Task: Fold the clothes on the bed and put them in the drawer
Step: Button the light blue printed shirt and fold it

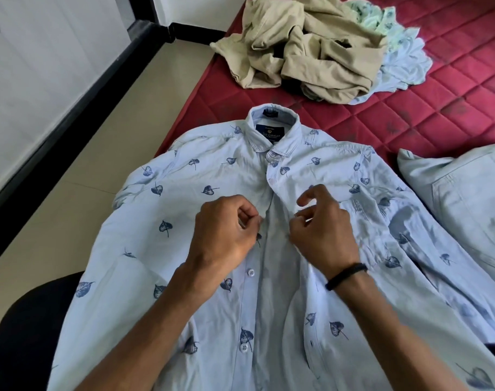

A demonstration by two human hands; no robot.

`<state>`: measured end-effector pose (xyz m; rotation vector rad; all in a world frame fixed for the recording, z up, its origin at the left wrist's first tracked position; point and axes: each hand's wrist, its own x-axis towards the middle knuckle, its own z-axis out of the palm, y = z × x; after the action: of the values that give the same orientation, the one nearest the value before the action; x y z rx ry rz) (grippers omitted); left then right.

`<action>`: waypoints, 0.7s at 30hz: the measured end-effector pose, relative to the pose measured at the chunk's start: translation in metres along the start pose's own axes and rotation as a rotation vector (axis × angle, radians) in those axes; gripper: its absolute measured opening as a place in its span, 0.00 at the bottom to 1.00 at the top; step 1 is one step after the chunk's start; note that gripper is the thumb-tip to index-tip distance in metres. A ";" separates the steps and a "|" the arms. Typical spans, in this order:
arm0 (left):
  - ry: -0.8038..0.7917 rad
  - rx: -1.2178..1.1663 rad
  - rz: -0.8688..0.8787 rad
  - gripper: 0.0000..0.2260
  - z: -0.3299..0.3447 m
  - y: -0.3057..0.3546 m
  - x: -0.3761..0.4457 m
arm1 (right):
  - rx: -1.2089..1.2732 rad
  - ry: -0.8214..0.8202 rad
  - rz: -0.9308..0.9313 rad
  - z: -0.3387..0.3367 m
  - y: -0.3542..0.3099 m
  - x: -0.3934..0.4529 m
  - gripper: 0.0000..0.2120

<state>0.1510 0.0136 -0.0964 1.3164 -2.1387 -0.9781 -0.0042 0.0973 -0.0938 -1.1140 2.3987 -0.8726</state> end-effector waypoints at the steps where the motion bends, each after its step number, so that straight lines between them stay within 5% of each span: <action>1: -0.037 -0.075 -0.037 0.04 0.002 -0.001 0.000 | 0.084 -0.055 0.055 -0.003 0.002 0.004 0.11; 4: -0.079 -0.135 -0.089 0.04 0.008 -0.005 0.001 | 0.155 -0.278 0.126 -0.010 0.004 0.009 0.12; 8: -0.070 -0.036 -0.079 0.05 0.015 -0.008 0.003 | -0.098 -0.372 -0.004 -0.004 0.000 0.001 0.29; 14: -0.077 -0.014 -0.067 0.03 0.015 -0.005 0.005 | -0.290 -0.089 -0.140 0.016 -0.002 -0.009 0.03; 21: -0.042 -0.027 -0.050 0.02 0.004 0.001 -0.001 | 0.031 -0.293 0.141 -0.020 0.004 0.012 0.07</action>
<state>0.1487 0.0164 -0.0981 1.3532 -2.1249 -1.0600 -0.0243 0.0975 -0.0823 -0.9725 2.1832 -0.6486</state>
